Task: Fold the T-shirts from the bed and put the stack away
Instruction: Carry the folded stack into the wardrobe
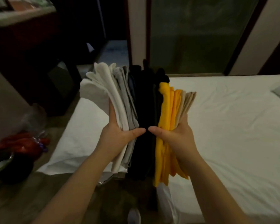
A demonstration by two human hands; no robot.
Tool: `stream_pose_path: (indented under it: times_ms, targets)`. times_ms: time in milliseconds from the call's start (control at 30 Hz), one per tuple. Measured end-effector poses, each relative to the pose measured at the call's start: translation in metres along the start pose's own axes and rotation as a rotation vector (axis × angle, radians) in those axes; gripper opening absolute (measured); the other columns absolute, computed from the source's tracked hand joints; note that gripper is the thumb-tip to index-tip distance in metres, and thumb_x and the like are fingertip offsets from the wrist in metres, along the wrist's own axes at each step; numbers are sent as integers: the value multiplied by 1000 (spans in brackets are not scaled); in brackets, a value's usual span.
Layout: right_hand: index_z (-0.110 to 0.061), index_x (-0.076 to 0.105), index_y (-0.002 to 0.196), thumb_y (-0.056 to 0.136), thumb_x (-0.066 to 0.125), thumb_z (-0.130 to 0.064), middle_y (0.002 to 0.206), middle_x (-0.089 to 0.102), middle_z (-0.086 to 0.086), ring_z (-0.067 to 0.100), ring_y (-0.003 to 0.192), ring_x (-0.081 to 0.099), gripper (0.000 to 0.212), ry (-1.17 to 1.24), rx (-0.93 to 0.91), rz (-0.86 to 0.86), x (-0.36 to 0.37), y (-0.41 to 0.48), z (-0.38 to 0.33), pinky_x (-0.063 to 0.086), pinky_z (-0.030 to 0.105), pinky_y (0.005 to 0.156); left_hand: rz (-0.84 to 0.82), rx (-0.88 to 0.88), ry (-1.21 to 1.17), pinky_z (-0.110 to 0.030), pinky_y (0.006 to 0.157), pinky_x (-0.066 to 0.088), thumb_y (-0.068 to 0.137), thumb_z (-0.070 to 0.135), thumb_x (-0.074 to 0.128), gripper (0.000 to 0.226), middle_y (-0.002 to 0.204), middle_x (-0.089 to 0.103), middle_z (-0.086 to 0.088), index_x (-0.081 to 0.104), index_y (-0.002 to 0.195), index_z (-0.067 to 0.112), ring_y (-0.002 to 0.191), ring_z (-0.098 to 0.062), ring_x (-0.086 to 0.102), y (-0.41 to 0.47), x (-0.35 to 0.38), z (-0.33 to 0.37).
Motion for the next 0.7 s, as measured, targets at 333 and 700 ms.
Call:
stream_pose_path:
  times_ms: [333,700]
  targets:
    - [-40,3,145,47,70,-66,114,44,-22,6,106,49,121,-302,-143,-399,77,-46,-83,40,21,84,203,4,-76,-22,90,38,56,56,68,122,103,30,40,-20,139,46,101,4,43,-80,-104,-5]
    - [-48,13,128,47,74,-56,100,39,-36,-2,93,47,102,-118,-104,-549,297,-72,-94,38,12,72,304,-153,-23,-26,101,35,71,43,74,121,142,15,23,-29,131,54,127,-4,30,-117,-299,-92]
Point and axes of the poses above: each hand's wrist, its own y-axis towards the middle knuckle, its own x-axis out of the palm, z = x × y, the point moved 2 cm from there along y, towards the middle knuckle
